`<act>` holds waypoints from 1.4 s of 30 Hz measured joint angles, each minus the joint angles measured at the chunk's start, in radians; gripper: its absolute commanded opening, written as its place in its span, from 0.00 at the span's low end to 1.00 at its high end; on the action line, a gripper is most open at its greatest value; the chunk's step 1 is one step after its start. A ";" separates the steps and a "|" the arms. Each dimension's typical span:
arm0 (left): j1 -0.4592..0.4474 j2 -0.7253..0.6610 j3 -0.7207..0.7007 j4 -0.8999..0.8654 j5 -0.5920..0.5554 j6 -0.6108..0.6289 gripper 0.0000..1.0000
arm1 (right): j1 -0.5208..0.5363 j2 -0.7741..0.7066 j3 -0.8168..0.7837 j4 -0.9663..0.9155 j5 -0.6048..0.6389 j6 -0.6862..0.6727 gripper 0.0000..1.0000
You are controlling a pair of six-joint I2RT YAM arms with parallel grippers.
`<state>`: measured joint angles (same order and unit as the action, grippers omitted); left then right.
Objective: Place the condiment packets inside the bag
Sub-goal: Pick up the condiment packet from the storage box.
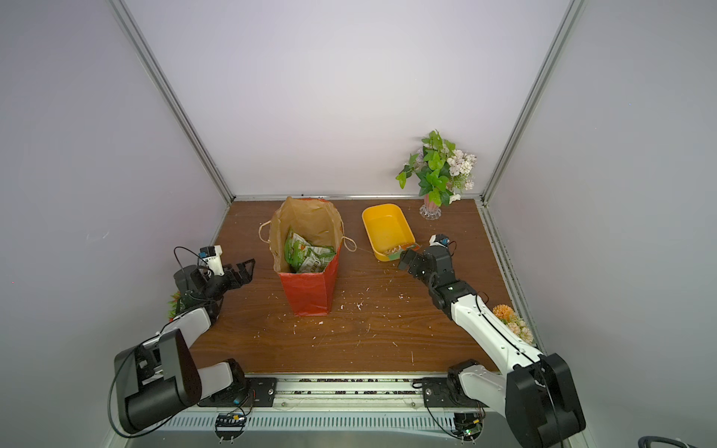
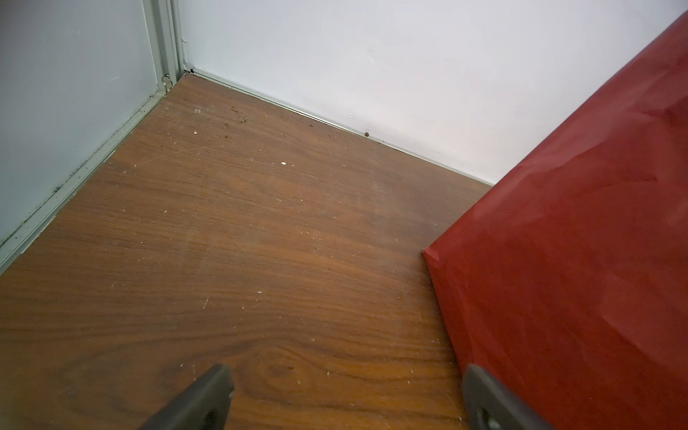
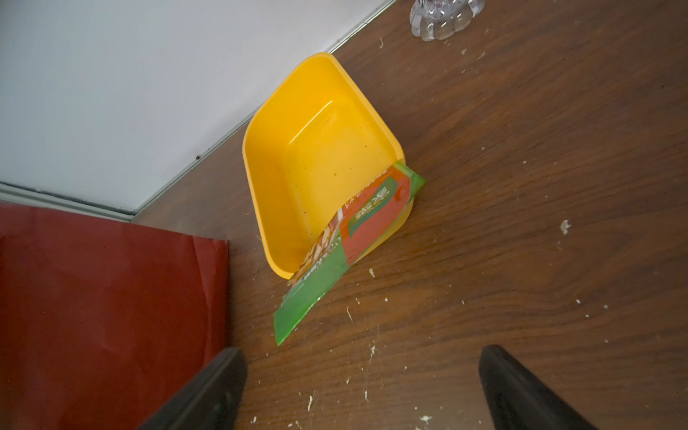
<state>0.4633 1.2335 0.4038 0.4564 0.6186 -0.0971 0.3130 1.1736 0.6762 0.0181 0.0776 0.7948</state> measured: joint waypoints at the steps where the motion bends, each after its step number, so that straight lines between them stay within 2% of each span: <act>1: 0.000 0.000 0.000 0.000 0.000 0.000 1.00 | -0.005 0.016 0.000 0.019 -0.008 0.012 0.98; 9: 0.000 -0.005 0.000 0.000 0.003 0.000 1.00 | -0.008 0.120 0.000 0.126 -0.016 0.106 0.88; 19: 0.000 -0.008 0.000 0.000 0.003 0.000 1.00 | -0.011 0.270 0.042 0.225 0.012 0.185 0.68; 23: 0.000 -0.008 0.000 0.000 0.004 0.000 1.00 | -0.011 0.322 0.081 0.262 0.016 0.206 0.49; 31: 0.000 -0.017 0.000 0.000 0.004 0.000 1.00 | -0.012 0.366 0.108 0.303 0.016 0.224 0.02; 39: 0.000 -0.017 0.000 0.000 0.005 0.000 1.00 | -0.012 0.349 0.125 0.296 0.015 0.214 0.00; 42: 0.000 -0.017 0.000 0.000 0.005 0.000 1.00 | -0.012 0.327 0.184 0.259 0.001 0.183 0.00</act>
<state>0.4633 1.2163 0.4034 0.4564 0.6231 -0.0971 0.3012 1.5002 0.8604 0.2775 0.0788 0.9775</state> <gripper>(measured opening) 0.996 0.050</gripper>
